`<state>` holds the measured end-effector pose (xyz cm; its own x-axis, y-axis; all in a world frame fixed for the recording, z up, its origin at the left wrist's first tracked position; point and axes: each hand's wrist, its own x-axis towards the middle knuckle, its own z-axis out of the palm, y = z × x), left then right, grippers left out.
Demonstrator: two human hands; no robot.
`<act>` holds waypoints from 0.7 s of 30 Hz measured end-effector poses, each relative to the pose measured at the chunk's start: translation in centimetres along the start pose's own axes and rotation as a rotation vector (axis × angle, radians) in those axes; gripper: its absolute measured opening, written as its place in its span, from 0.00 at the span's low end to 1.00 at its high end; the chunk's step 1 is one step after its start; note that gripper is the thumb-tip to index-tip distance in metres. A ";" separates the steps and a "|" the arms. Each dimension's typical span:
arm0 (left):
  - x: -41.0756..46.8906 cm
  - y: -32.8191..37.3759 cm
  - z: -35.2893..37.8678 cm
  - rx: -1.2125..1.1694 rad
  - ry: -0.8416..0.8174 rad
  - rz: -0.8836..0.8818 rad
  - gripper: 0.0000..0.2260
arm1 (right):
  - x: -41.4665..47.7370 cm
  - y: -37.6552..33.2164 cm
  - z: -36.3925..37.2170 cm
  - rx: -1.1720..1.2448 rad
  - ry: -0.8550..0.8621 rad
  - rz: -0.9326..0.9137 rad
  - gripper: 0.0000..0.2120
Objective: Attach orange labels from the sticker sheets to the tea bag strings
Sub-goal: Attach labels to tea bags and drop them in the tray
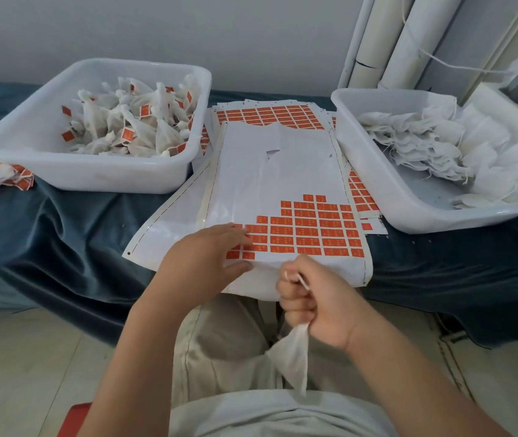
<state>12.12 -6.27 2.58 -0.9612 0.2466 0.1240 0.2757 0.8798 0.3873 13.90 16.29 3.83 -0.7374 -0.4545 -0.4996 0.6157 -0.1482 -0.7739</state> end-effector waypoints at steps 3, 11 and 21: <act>-0.2 0.7 -0.4 -0.105 0.017 0.004 0.25 | -0.1 0.0 0.0 -0.243 0.016 -0.140 0.08; -0.9 7.6 0.8 -0.655 -0.152 0.238 0.05 | -2.5 -3.5 -0.6 -0.279 -0.050 -0.664 0.11; -1.2 6.8 -1.1 -0.801 -0.225 0.115 0.16 | -3.6 -5.4 -2.4 -0.513 0.401 -0.725 0.12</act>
<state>15.16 -1.05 6.09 -0.8828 0.4671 0.0495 0.2165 0.3111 0.9254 12.54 20.85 8.81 -0.9881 -0.0568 0.1430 -0.1507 0.1696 -0.9739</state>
